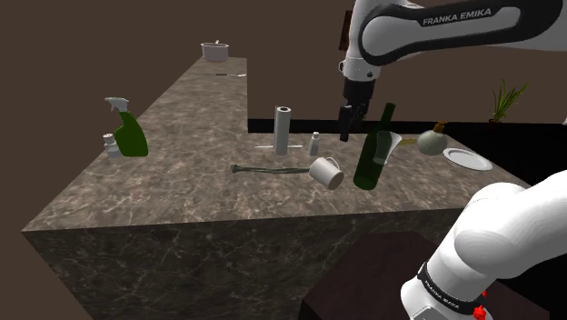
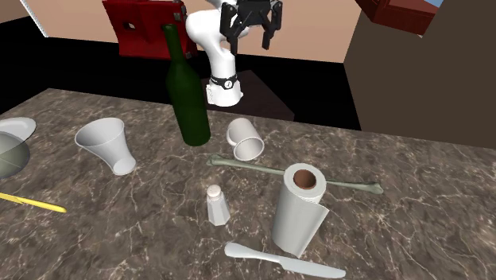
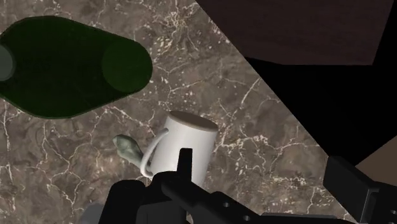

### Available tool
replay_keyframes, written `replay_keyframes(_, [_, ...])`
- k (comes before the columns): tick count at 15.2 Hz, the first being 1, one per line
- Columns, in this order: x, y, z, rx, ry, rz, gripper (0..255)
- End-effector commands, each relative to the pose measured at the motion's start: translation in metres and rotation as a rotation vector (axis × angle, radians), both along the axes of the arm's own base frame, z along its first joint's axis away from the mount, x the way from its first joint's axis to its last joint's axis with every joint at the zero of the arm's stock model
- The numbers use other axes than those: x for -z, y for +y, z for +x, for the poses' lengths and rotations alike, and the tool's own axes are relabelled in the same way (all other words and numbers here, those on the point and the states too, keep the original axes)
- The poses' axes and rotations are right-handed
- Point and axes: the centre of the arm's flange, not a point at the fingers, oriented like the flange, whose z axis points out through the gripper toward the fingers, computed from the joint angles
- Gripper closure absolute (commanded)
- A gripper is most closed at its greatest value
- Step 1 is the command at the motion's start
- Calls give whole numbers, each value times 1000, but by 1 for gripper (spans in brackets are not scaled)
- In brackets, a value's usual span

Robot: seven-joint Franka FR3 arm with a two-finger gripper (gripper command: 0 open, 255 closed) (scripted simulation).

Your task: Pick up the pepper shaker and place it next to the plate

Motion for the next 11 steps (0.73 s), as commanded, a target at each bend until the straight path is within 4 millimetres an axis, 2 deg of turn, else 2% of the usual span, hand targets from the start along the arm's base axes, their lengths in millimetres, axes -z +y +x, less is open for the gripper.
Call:
replay_keyframes(1, [12, -14, 22, 22, -3, 9, 0])
replay_keyframes(11, [57, -90, 124, 129, -15, 54, 0])
